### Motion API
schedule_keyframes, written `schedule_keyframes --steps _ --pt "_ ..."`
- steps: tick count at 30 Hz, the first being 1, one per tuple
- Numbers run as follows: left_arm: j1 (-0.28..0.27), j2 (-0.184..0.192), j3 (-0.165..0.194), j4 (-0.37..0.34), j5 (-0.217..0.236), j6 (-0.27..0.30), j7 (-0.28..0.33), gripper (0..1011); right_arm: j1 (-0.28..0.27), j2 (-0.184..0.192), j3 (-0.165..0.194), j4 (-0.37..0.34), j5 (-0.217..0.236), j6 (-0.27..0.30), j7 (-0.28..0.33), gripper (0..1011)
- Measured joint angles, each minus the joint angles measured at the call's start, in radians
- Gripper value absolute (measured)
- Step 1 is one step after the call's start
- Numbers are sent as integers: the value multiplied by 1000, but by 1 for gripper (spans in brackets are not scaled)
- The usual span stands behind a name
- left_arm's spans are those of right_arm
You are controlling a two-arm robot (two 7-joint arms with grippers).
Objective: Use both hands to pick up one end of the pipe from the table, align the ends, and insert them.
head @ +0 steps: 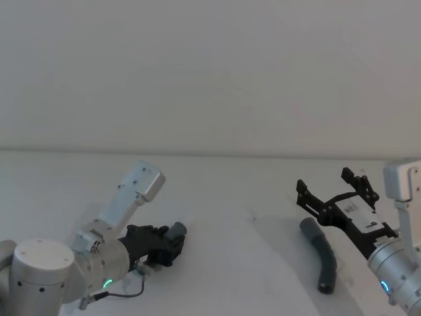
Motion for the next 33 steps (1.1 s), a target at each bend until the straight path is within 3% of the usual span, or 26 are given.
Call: schedule_keyframes --steps 11,14,24,33 --pt "0 0 0 0 0 0 0 355 -9 29 1 -76 4 199 2 1001" --pt "0 0 0 0 0 0 0 355 -12 32 2 -106 6 288 -10 1001" --pt "0 0 0 0 0 0 0 355 -15 29 -7 -168 -2 484 -53 1001" --pt "0 0 0 0 0 0 0 355 -10 26 -24 -191 -23 585 -78 1001"
